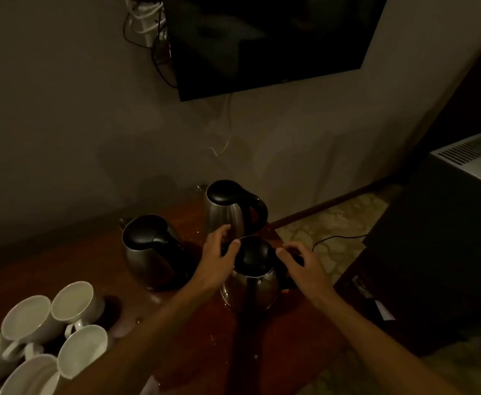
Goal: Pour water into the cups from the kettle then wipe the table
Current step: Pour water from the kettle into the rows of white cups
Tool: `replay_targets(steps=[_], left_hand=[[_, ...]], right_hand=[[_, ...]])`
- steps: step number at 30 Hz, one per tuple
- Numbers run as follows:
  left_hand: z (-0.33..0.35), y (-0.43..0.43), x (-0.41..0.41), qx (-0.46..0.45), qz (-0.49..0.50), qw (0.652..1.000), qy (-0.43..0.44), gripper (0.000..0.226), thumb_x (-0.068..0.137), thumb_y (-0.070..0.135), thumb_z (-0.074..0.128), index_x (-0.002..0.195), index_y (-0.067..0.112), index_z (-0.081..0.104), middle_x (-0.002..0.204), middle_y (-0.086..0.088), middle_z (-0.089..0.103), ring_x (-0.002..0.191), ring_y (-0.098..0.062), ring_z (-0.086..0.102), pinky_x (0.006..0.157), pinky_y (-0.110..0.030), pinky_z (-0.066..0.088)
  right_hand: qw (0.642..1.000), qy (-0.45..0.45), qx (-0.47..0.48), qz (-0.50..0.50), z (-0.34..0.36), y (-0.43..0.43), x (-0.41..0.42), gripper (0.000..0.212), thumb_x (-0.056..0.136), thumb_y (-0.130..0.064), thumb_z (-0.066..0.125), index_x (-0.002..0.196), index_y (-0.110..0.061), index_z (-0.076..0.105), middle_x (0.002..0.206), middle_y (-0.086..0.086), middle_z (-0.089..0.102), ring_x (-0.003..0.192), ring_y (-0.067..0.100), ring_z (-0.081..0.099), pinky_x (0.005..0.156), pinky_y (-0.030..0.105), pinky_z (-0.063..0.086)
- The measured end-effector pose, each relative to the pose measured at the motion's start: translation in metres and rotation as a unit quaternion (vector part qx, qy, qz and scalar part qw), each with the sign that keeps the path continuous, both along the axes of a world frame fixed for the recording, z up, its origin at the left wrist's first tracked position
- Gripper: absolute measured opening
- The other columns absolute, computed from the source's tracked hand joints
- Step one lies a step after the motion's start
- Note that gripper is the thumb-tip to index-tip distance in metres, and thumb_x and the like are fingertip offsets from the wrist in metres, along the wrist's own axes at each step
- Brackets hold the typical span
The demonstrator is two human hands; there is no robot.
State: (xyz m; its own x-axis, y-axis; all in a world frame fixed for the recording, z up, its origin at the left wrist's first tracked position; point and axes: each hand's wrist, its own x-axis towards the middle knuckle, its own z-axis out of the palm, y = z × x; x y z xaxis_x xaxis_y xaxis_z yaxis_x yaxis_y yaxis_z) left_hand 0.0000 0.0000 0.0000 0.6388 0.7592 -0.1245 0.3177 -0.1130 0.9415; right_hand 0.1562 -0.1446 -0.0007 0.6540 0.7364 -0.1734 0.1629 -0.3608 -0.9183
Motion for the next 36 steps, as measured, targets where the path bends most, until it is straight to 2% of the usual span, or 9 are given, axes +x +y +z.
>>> replay_targets(steps=[3, 6, 10, 16, 19, 23, 28, 31, 36], left_hand=[[-0.001, -0.005, 0.002, -0.039, 0.021, 0.999, -0.011, 0.051, 0.104, 0.036, 0.049, 0.151, 0.03, 0.031, 0.151, -0.002, 0.033, 0.136, -0.018, 0.039, 0.092, -0.025, 0.046], [-0.003, -0.01, 0.003, -0.07, 0.027, 0.997, -0.012, 0.05, 0.104, 0.035, 0.05, 0.15, 0.031, 0.031, 0.15, -0.002, 0.035, 0.132, -0.017, 0.041, 0.081, -0.018, 0.044], [-0.004, -0.014, 0.002, -0.089, 0.043, 0.995, -0.022, 0.051, 0.103, 0.033, 0.051, 0.15, 0.03, 0.031, 0.152, -0.002, 0.036, 0.134, -0.019, 0.04, 0.095, -0.03, 0.039], [-0.009, -0.016, -0.001, -0.117, 0.052, 0.991, -0.029, 0.059, 0.1, 0.039, 0.055, 0.151, 0.03, 0.026, 0.151, 0.001, 0.039, 0.133, -0.018, 0.042, 0.1, -0.033, 0.038], [-0.015, -0.017, -0.003, -0.118, 0.071, 0.99, -0.039, 0.074, 0.094, 0.048, 0.06, 0.154, 0.031, 0.021, 0.151, 0.004, 0.039, 0.133, -0.016, 0.04, 0.105, -0.037, 0.037], [-0.023, -0.022, 0.0, -0.187, 0.088, 0.977, -0.051, 0.098, 0.075, 0.073, 0.062, 0.153, 0.031, 0.023, 0.158, -0.004, 0.033, 0.143, -0.029, 0.036, 0.116, -0.052, 0.035], [-0.032, -0.027, 0.011, -0.256, 0.121, 0.957, -0.055, 0.145, 0.037, 0.098, 0.063, 0.157, 0.033, 0.017, 0.162, -0.005, 0.029, 0.147, -0.029, 0.032, 0.119, -0.057, 0.029], [-0.035, -0.028, 0.012, -0.261, 0.119, 0.955, -0.07, 0.143, 0.039, 0.098, 0.064, 0.157, 0.035, 0.014, 0.165, -0.003, 0.024, 0.149, -0.028, 0.028, 0.12, -0.059, 0.026], [-0.035, -0.025, 0.011, -0.258, 0.116, 0.956, -0.08, 0.135, 0.045, 0.096, 0.064, 0.156, 0.035, 0.016, 0.165, -0.003, 0.023, 0.149, -0.027, 0.028, 0.12, -0.06, 0.024]], right_hand=[[0.998, 0.052, 0.026, -0.021, -0.001, -0.002, -0.003, 0.023, 0.092, -0.045, 0.065, 0.1, -0.023, 0.065, 0.105, 0.002, 0.068, 0.087, 0.015, 0.071, 0.055, 0.024, 0.058], [0.998, 0.053, 0.035, -0.027, -0.005, -0.006, -0.001, 0.028, 0.094, -0.041, 0.062, 0.096, -0.013, 0.067, 0.096, 0.006, 0.07, 0.074, 0.002, 0.068, 0.052, 0.009, 0.049], [0.995, 0.086, 0.047, -0.025, -0.012, -0.01, 0.005, 0.038, 0.093, -0.042, 0.061, 0.095, -0.006, 0.07, 0.092, 0.01, 0.073, 0.075, 0.009, 0.071, 0.056, 0.01, 0.05], [0.994, 0.089, 0.05, -0.027, -0.022, -0.008, 0.011, 0.043, 0.089, -0.048, 0.062, 0.088, -0.006, 0.073, 0.085, 0.011, 0.074, 0.074, 0.015, 0.072, 0.057, 0.012, 0.051], [0.995, 0.088, 0.05, -0.018, -0.025, -0.007, 0.016, 0.051, 0.084, -0.056, 0.062, 0.084, -0.006, 0.073, 0.082, 0.013, 0.073, 0.074, 0.02, 0.072, 0.06, 0.016, 0.052], [0.997, 0.068, 0.036, 0.016, -0.026, -0.004, 0.023, 0.068, 0.072, -0.077, 0.06, 0.076, -0.011, 0.074, 0.075, 0.007, 0.073, 0.071, 0.019, 0.07, 0.067, 0.028, 0.053], [0.997, 0.067, 0.032, 0.03, -0.026, -0.002, 0.027, 0.081, 0.057, -0.091, 0.058, 0.074, -0.013, 0.076, 0.077, 0.008, 0.074, 0.073, 0.02, 0.072, 0.067, 0.027, 0.054], [0.996, 0.072, 0.031, 0.034, -0.028, -0.003, 0.025, 0.079, 0.058, -0.09, 0.059, 0.079, -0.017, 0.078, 0.083, 0.009, 0.076, 0.081, 0.024, 0.073, 0.079, 0.038, 0.055], [0.996, 0.073, 0.036, 0.026, -0.024, -0.003, 0.019, 0.083, 0.057, -0.086, 0.06, 0.086, -0.01, 0.078, 0.086, 0.008, 0.076, 0.082, 0.017, 0.073, 0.074, 0.028, 0.054]])
